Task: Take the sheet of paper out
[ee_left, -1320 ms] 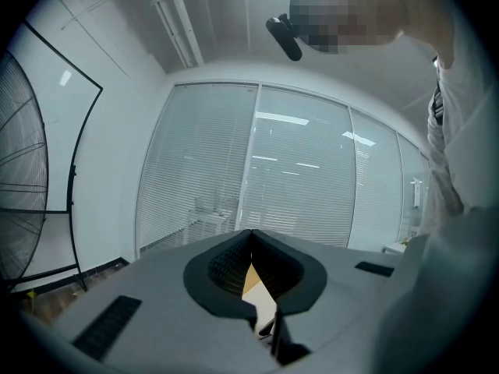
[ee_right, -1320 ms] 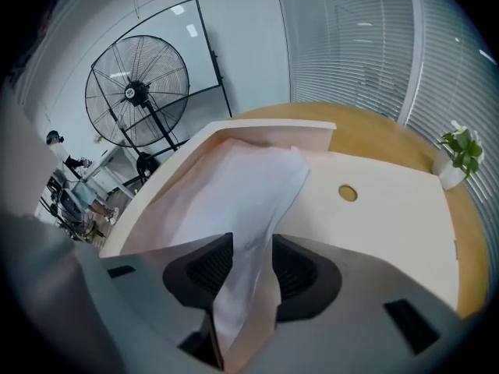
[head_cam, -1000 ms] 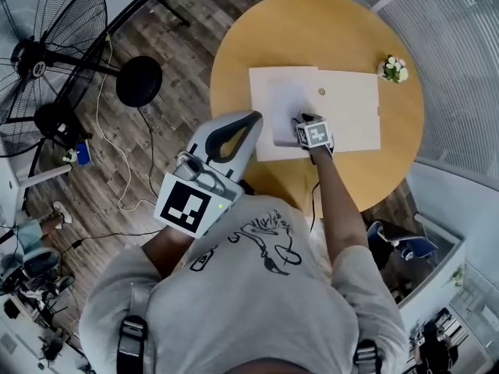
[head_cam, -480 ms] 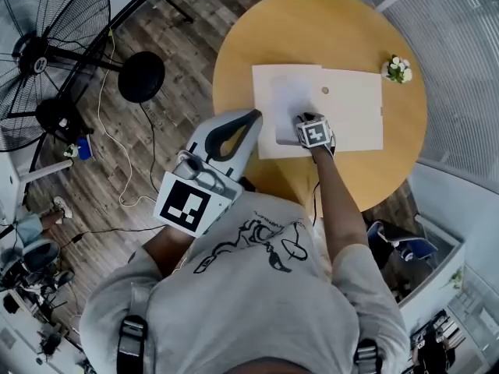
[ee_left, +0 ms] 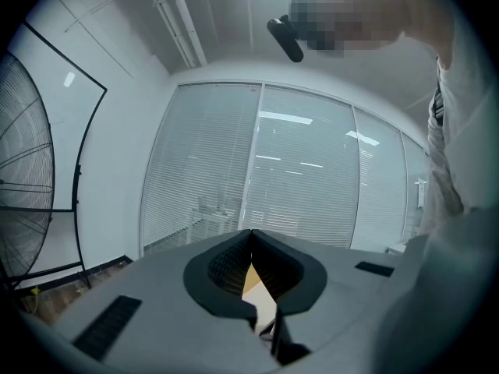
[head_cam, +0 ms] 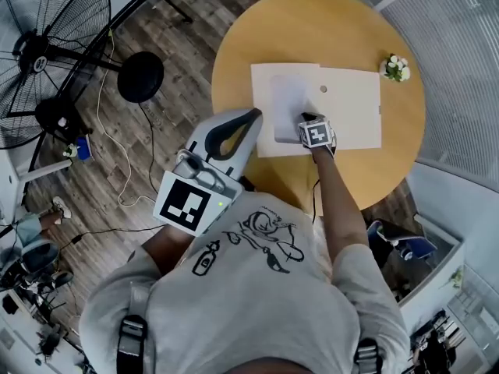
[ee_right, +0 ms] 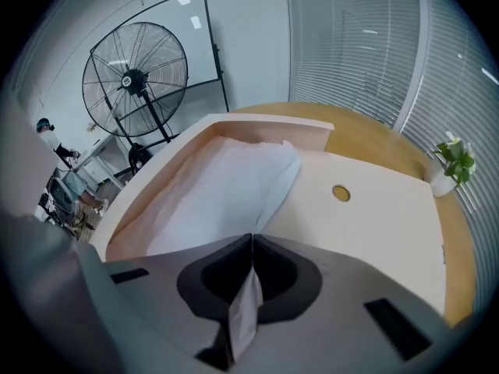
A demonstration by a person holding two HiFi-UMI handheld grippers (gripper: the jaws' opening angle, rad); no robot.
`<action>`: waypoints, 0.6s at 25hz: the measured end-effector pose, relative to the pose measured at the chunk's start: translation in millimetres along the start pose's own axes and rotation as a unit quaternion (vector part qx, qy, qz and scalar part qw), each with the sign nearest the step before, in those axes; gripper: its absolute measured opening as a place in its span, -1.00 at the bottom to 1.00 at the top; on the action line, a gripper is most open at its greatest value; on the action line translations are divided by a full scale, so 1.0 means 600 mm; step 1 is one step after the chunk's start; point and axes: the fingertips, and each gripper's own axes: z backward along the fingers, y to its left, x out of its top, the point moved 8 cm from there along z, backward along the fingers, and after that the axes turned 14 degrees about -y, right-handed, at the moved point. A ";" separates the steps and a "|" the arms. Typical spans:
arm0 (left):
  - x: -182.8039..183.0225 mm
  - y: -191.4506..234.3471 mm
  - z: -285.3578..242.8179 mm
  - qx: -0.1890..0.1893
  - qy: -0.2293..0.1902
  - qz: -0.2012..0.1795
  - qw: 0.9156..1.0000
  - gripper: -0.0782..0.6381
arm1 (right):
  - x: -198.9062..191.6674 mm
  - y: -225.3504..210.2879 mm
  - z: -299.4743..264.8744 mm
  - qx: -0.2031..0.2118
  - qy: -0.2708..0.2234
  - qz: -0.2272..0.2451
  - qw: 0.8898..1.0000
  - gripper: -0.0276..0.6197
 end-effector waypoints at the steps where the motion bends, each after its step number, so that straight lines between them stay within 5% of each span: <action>1: 0.001 -0.003 0.002 0.000 0.000 0.000 1.000 -0.72 | 0.001 -0.002 0.005 -0.001 -0.005 -0.004 1.000 -0.87; 15: 0.012 -0.036 0.014 -0.006 -0.008 -0.005 1.000 -0.72 | 0.016 -0.017 0.065 -0.006 -0.057 -0.038 0.998 -0.88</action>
